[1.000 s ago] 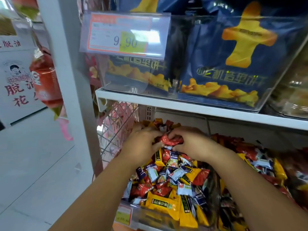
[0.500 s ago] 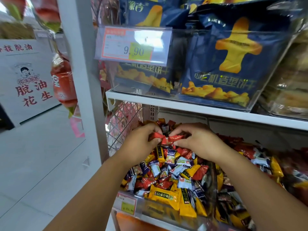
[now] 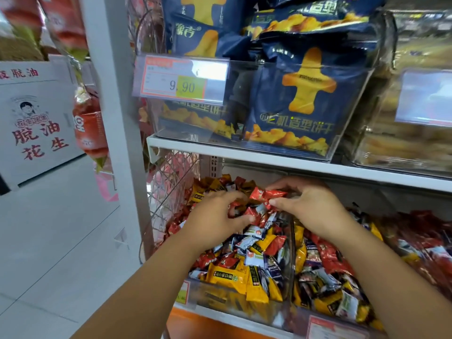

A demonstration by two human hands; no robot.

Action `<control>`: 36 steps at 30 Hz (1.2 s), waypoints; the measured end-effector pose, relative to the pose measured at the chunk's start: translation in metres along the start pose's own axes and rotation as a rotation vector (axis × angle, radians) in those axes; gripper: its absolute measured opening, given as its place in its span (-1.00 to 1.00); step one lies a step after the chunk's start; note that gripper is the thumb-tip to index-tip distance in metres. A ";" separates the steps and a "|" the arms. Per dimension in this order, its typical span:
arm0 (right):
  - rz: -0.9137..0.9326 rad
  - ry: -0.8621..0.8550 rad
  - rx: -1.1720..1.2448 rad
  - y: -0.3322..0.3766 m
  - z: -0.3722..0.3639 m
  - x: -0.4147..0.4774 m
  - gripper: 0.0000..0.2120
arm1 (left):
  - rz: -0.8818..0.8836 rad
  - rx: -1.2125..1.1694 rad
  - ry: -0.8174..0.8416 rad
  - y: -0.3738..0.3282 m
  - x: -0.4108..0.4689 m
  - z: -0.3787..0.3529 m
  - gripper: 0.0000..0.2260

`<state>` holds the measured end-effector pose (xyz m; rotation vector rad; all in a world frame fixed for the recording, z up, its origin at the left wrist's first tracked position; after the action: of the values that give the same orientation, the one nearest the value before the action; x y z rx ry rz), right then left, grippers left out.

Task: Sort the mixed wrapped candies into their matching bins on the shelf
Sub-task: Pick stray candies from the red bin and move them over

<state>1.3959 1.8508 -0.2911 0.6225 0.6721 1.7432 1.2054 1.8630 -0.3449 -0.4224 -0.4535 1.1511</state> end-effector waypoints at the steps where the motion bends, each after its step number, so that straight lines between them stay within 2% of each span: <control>1: 0.001 -0.028 0.009 -0.002 0.002 -0.002 -0.82 | 0.006 0.049 0.011 -0.004 0.004 -0.004 -0.48; 3: -0.003 -0.071 0.025 -0.006 0.005 -0.008 -0.86 | 0.038 0.171 0.054 -0.008 0.012 -0.014 -0.36; 5: -0.007 -0.090 0.062 -0.014 0.010 -0.014 -0.86 | 0.087 0.283 0.122 -0.008 0.018 -0.022 -0.33; 8: -0.046 -0.102 0.122 -0.026 0.021 -0.026 -0.86 | 0.114 0.382 0.182 -0.009 0.024 -0.027 -0.40; 11: -0.070 -0.151 0.123 -0.042 0.033 -0.040 -0.82 | 0.122 0.381 0.199 -0.009 0.028 -0.026 -0.44; 14: -0.093 -0.138 -0.089 -0.063 0.040 -0.051 -0.79 | 0.130 0.336 0.183 -0.008 0.029 -0.026 -0.45; 18: -0.133 0.083 -0.333 -0.088 0.036 -0.063 -0.58 | 0.124 0.285 0.128 -0.008 0.025 -0.027 -0.53; 20: -0.126 0.109 -0.313 -0.090 0.037 -0.069 -0.56 | 0.123 0.195 0.102 -0.009 0.024 -0.026 -0.59; 24: -0.091 0.017 -0.247 -0.079 0.042 -0.073 -0.65 | 0.119 -0.082 0.082 -0.006 0.021 -0.021 -0.73; 26: -0.073 -0.017 -0.228 -0.068 0.041 -0.071 -0.71 | 0.136 -0.177 0.073 -0.004 0.015 -0.015 -0.71; 29: 0.004 -0.058 -0.199 -0.046 0.031 -0.061 -0.76 | 0.180 -0.217 0.041 0.003 0.006 -0.001 -0.63; 33: 0.071 -0.006 -0.175 -0.013 0.010 -0.034 -0.78 | 0.163 -0.249 0.020 0.014 -0.008 0.014 -0.86; 36: 0.102 0.091 -0.229 0.004 -0.009 -0.006 -0.73 | 0.103 -0.241 0.024 0.022 -0.015 0.017 -0.87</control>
<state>1.3887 1.8429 -0.2950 0.4277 0.5003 1.9197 1.1740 1.8587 -0.3445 -0.6745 -0.5572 1.1937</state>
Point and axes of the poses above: each hand's wrist, its own x-axis towards the middle knuckle, its own z-axis out of the back of the hand, y = z × x, the point moved 3 cm from there along x, towards the middle knuckle, and after that the axes turned 9 degrees about y, right-handed, at the moved point
